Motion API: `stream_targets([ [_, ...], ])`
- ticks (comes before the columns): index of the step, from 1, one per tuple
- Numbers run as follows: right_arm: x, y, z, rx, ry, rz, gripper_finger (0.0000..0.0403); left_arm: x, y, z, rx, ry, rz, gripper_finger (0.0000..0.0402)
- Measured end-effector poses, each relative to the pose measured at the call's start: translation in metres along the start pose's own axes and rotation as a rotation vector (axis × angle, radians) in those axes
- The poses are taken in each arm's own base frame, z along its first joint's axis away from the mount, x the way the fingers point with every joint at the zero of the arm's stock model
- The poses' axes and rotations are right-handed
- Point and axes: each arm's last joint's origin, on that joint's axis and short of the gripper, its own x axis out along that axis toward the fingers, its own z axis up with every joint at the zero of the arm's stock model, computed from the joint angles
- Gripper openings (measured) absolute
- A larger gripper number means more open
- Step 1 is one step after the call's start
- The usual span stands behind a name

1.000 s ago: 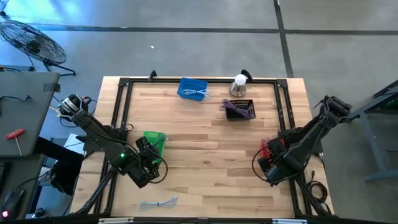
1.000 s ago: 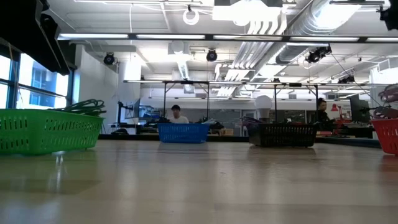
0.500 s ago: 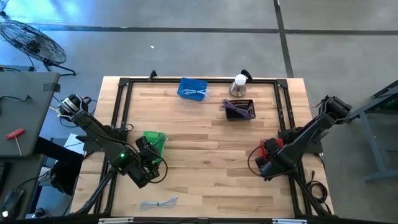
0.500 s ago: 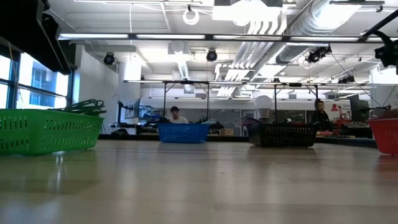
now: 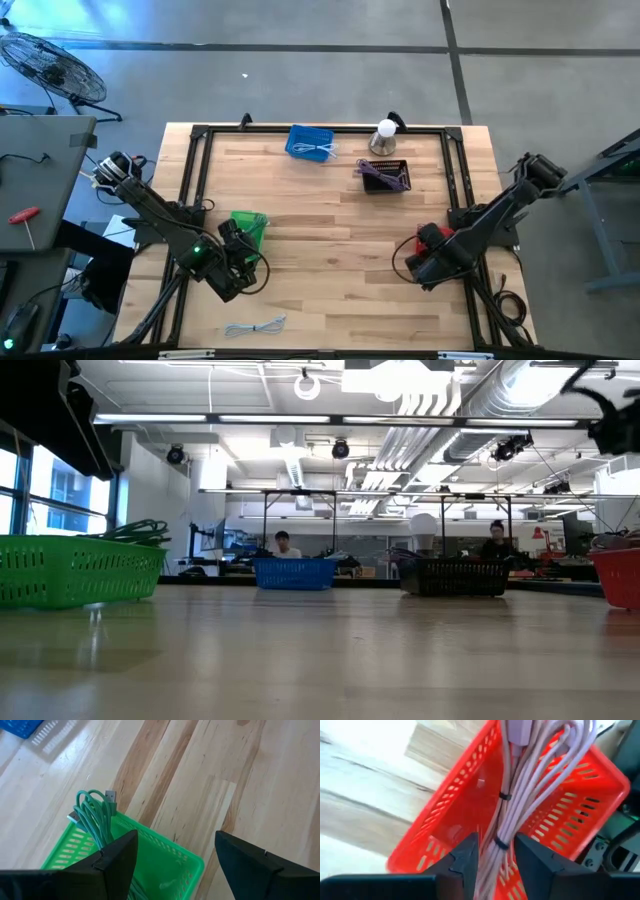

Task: Pick & Place USB Port
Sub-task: Put the pink charger cable into the red bin, then put the light blue charger cable into the blue bin

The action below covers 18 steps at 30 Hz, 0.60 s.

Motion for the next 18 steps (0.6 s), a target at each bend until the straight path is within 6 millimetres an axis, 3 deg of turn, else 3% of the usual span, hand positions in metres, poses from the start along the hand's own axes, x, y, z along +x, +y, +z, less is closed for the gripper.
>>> stream_targets([
  [9,-0.054,0.003,0.008,0.007,-0.086,0.033,0.0116,0.0,0.0,0.0,-0.002,0.005,-0.005,0.0257],
  [18,-0.093,0.029,0.008,-0.179,-0.361,0.362,0.0117,0.0,-0.003,-0.001,0.006,0.066,-0.055,0.0257],
])
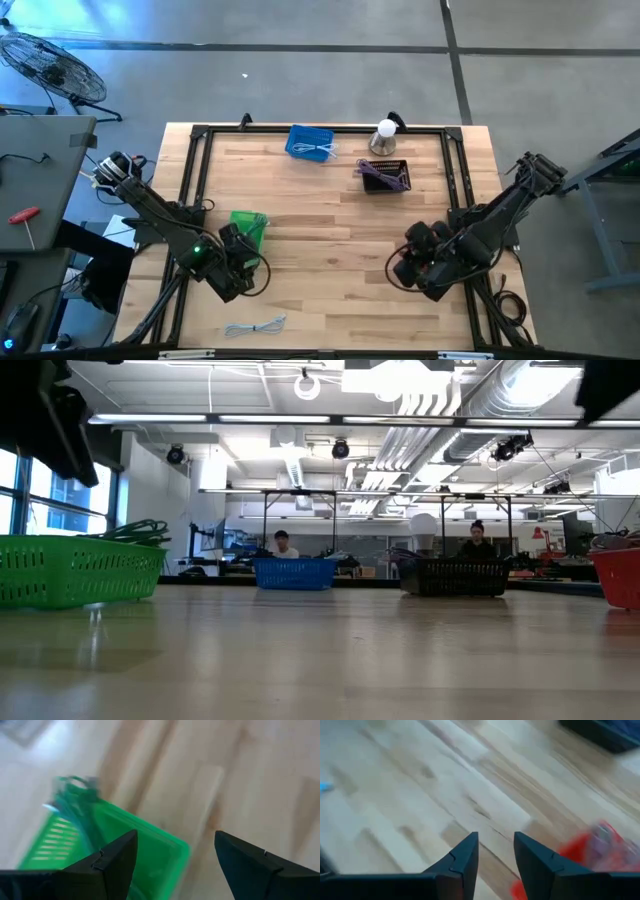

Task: Pick & Place USB Port
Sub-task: Put the light blue charger cable into the blue bin

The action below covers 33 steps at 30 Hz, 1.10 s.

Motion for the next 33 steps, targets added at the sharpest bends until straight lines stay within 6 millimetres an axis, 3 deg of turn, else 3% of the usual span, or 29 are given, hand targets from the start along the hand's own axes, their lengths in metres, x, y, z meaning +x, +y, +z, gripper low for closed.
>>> stream_targets([
  [10,-0.002,0.018,0.004,-0.152,-0.118,0.152,0.0117,-0.005,-0.037,-0.002,-0.014,0.178,-0.439,0.0257],
  [19,-0.002,0.018,0.005,-0.244,-0.162,0.139,0.0117,0.002,-0.075,-0.026,0.042,0.161,-0.548,0.0257],
  [25,-0.002,0.018,0.007,-0.33,-0.219,0.117,0.0117,0.011,-0.086,-0.031,-0.175,0.26,-0.561,0.0257],
  [33,-0.002,0.018,0.009,-0.443,-0.283,0.081,0.0117,0.029,-0.097,-0.052,-0.286,0.38,-0.477,0.0257],
])
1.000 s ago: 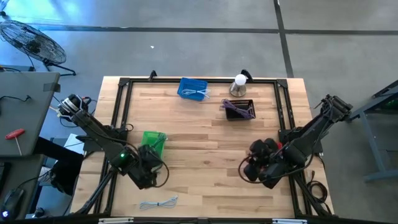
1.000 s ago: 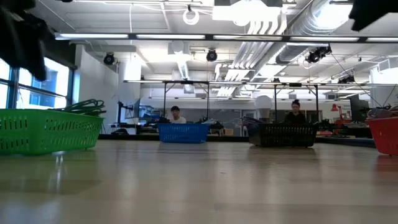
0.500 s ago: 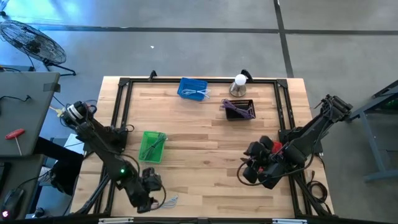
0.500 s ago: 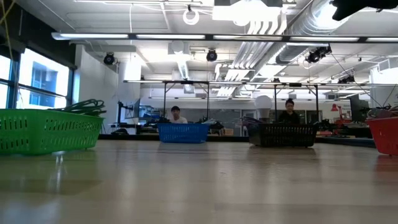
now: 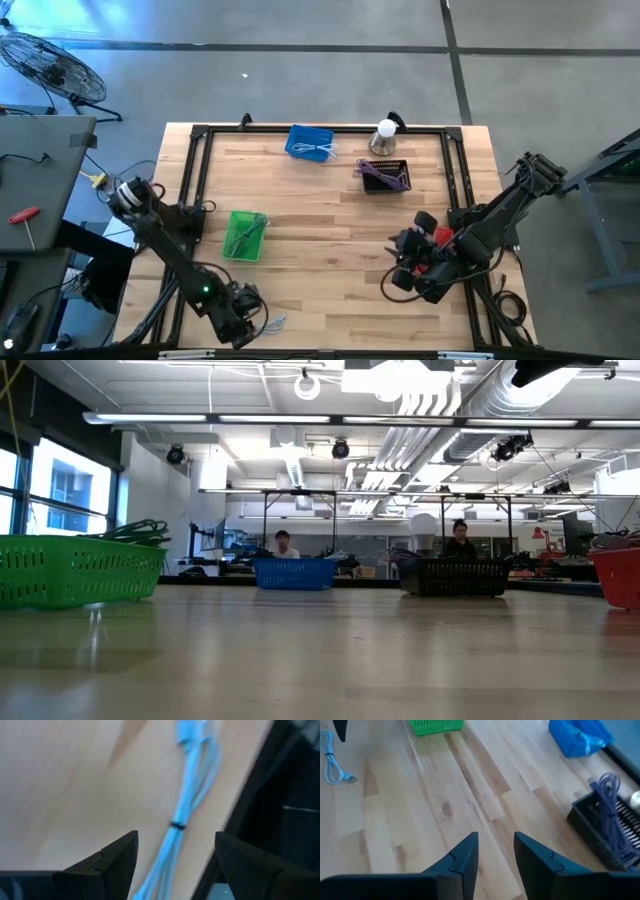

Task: Pick & Place USB Port
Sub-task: Put the light blue charger cable into the blue bin

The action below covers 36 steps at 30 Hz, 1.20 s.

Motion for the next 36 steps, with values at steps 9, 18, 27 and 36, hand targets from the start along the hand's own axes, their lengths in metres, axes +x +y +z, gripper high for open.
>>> stream_targets([
  [9,0.004,-0.002,0.003,-0.063,-0.004,-0.017,0.0117,0.016,-0.011,-0.004,-0.078,0.074,0.014,0.0257],
  [18,0.005,-0.002,0.004,-0.05,0.046,0.018,0.0117,0.02,-0.013,-0.004,-0.078,0.077,0.037,0.0257],
  [27,0.005,0.005,0.005,-0.005,0.072,0.112,0.0117,0.03,-0.01,-0.005,-0.014,0.043,0.064,0.0256],
  [36,-0.001,0.018,0.01,-0.008,0.012,0.226,0.0117,0.038,-0.004,-0.007,-0.014,0.049,0.122,0.0109],
])
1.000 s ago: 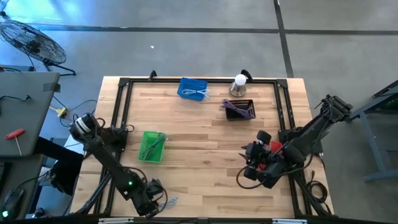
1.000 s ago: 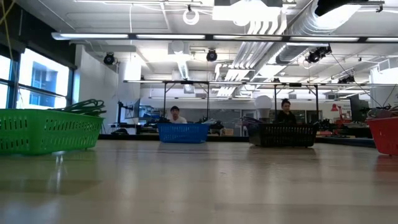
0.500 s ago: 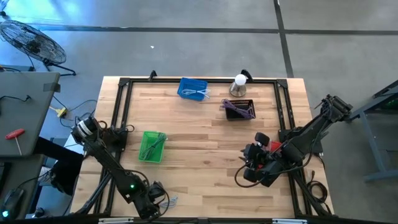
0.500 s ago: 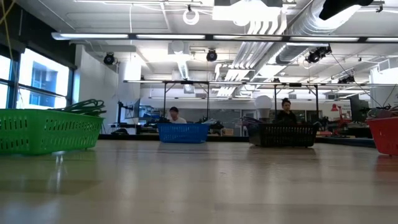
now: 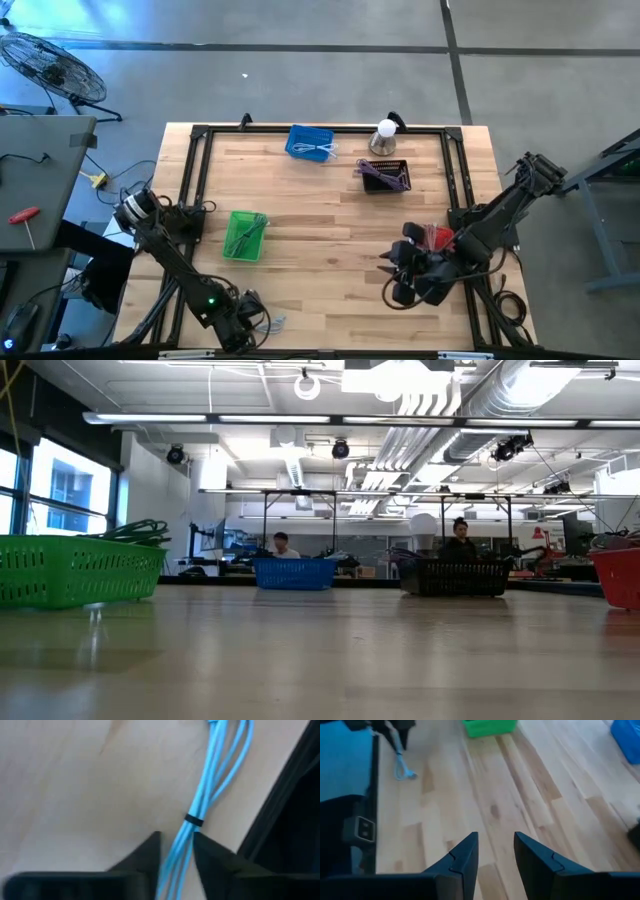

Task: Pick & Place USB Port
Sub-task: Put the light blue charger cable into the blue bin

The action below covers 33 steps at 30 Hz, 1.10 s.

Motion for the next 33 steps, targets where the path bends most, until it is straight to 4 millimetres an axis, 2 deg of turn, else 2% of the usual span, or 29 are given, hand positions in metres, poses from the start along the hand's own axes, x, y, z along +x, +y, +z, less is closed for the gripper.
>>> stream_targets([
  [2,-0.001,0.003,0.001,-0.001,-0.016,0.023,0.0117,0.001,0.001,0.0,0.006,0.002,0.008,0.0049],
  [4,-0.002,0.006,0.002,-0.006,-0.031,0.043,0.0117,0.001,-0.001,0.0,0.007,0.025,-0.012,0.0014],
  [12,-0.003,0.009,0.002,-0.005,-0.046,0.061,0.0117,0.0,-0.002,0.001,0.011,0.003,-0.019,0.0002],
  [16,-0.004,0.009,0.002,-0.003,-0.048,0.061,0.0117,-0.009,-0.005,0.003,0.062,-0.032,0.035,0.0001],
  [19,-0.004,0.009,0.002,-0.002,-0.049,0.061,0.0117,-0.023,-0.006,0.006,0.101,-0.059,0.177,0.0001],
  [26,-0.004,0.009,0.002,-0.018,-0.05,0.059,0.0117,-0.067,-0.028,0.017,0.171,-0.178,0.333,0.0],
  [30,-0.004,0.009,0.002,-0.021,-0.05,0.058,0.0117,-0.092,-0.032,0.035,0.205,-0.254,0.436,0.0],
  [33,-0.004,0.009,0.002,-0.026,-0.05,0.058,0.0117,-0.109,-0.031,0.056,0.241,-0.285,0.511,0.0],
])
